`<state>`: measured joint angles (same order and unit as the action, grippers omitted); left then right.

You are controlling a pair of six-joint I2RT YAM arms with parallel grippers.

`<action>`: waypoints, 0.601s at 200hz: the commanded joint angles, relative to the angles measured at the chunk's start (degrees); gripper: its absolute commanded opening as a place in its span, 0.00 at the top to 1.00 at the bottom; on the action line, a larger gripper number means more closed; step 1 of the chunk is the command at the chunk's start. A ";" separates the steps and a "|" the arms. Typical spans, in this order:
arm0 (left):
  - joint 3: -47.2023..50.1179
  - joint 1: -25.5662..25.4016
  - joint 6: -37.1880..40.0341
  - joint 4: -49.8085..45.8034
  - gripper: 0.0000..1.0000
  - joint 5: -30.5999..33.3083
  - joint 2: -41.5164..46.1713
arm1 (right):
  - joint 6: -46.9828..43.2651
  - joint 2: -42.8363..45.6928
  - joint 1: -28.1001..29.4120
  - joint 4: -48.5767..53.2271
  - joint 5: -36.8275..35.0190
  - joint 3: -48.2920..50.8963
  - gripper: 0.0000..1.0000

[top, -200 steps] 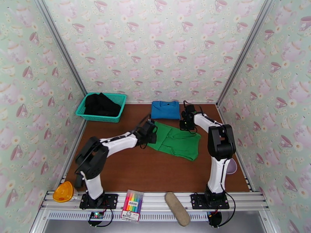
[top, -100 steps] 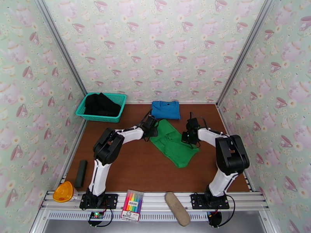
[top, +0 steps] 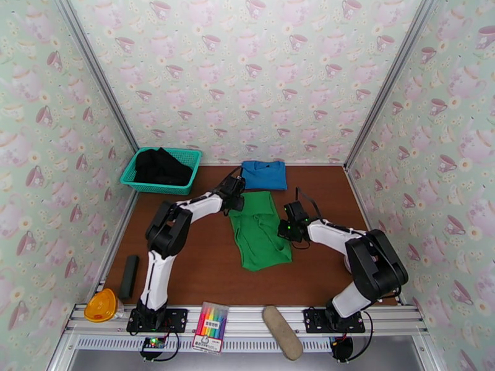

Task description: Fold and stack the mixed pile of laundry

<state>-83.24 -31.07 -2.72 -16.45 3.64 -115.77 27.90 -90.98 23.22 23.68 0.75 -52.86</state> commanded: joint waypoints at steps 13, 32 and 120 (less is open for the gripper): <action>14.14 -4.24 12.98 11.89 0.39 1.40 23.43 | -31.23 6.52 -0.11 8.27 -5.34 -8.24 0.76; 23.61 -7.96 24.17 15.37 0.25 -0.69 32.63 | -49.23 11.88 -0.41 6.28 0.07 -4.44 0.70; 49.06 -26.60 50.36 9.22 0.09 -5.13 46.68 | -83.92 30.10 -1.36 11.00 0.80 2.35 0.35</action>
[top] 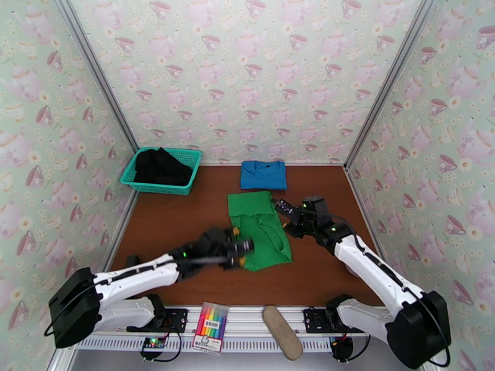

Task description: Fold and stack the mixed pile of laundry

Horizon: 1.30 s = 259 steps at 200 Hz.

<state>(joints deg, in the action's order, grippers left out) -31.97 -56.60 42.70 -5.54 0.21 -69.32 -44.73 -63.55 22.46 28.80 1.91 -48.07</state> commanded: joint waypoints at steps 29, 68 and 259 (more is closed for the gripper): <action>-3.00 -2.44 7.28 1.03 0.08 -1.01 -6.54 | -12.74 3.82 -0.58 10.43 0.99 -3.98 0.32; -6.12 -2.56 11.38 4.39 0.05 -1.21 -15.56 | -16.92 4.92 -0.57 13.69 2.46 -4.28 0.29; -0.89 -2.99 0.29 0.18 1.00 6.64 -8.82 | -38.79 -11.56 25.89 16.27 -5.89 1.73 0.28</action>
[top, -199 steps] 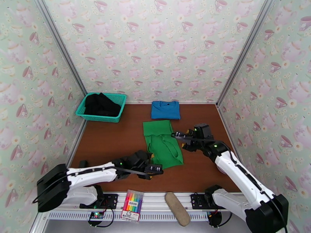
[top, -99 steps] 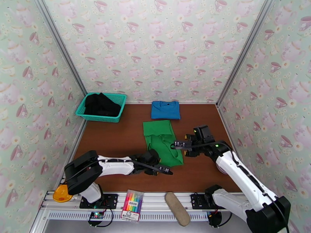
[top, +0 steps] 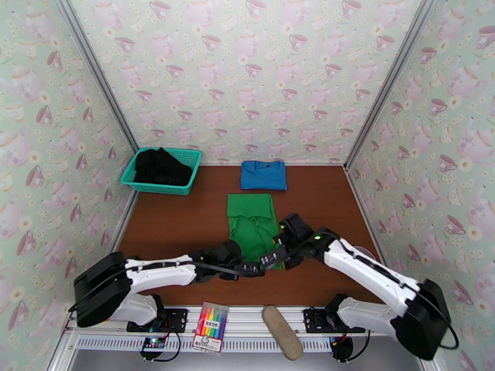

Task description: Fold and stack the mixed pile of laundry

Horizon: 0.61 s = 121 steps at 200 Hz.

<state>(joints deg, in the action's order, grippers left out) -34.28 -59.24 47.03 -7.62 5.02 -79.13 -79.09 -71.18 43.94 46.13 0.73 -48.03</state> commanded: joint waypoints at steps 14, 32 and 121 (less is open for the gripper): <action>2.11 -0.35 -4.70 2.92 1.00 2.29 1.01 | -5.82 -5.64 6.24 -2.27 -6.44 2.13 0.28; 3.15 -0.30 -5.25 3.65 1.00 2.98 1.15 | -6.56 -7.15 7.11 -3.18 -7.61 2.22 0.27; 5.82 -0.51 -5.54 8.55 1.00 4.10 2.84 | 8.71 -7.54 8.44 -14.05 3.67 5.47 0.30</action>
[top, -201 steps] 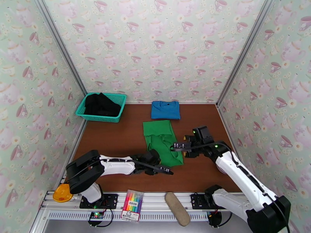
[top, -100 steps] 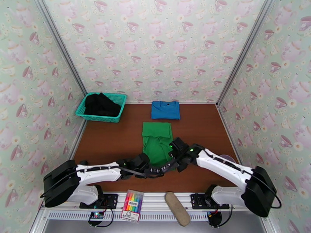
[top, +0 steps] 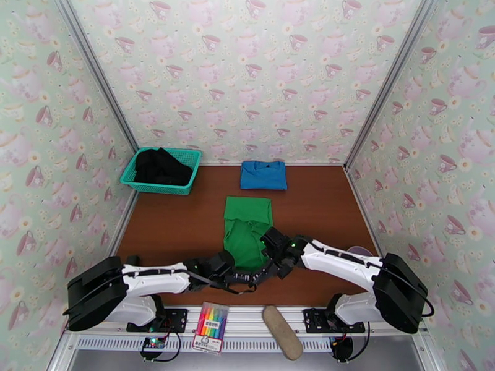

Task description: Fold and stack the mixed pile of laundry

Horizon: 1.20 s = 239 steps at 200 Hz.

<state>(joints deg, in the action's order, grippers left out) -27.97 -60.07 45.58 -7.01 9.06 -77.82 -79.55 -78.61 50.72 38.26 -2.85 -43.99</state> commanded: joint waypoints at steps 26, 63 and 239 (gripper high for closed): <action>0.03 0.26 -3.23 9.32 1.00 0.00 1.47 | 17.40 0.31 1.25 -12.08 10.13 4.61 0.31; -0.14 0.40 -2.34 9.64 1.00 -0.39 0.53 | 23.47 -0.11 1.23 -17.01 11.03 6.42 0.31; -8.13 10.42 -3.78 7.19 1.00 -4.76 10.29 | 39.82 8.13 -10.32 -31.95 11.34 4.04 1.00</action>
<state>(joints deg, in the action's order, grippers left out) -30.44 -53.93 41.78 -3.11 10.39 -67.42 -45.65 -71.77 42.57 13.17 5.58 -37.36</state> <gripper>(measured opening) 0.057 0.085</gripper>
